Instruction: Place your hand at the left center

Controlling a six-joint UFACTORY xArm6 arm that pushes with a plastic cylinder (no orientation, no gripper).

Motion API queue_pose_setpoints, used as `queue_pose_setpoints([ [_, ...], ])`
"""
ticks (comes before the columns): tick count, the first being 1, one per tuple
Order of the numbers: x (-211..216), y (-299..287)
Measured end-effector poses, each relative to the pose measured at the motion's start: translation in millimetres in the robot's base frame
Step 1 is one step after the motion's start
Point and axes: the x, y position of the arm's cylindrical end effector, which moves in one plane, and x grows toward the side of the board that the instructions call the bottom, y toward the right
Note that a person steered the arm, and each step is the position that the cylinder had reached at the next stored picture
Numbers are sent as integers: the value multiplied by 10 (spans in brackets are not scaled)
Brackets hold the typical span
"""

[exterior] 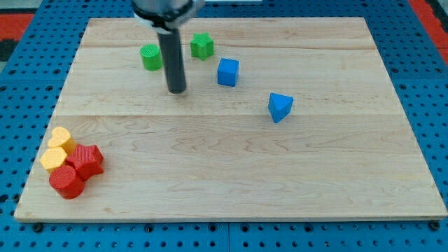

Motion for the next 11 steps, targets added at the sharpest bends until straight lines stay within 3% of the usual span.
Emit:
queue_pose_setpoints([
  [1,99,-345],
  [2,-159,-746],
  [4,577,-368],
  [8,572,-475],
  [9,337,-1081],
  [10,-190,-1738],
  [11,-722,-1625],
])
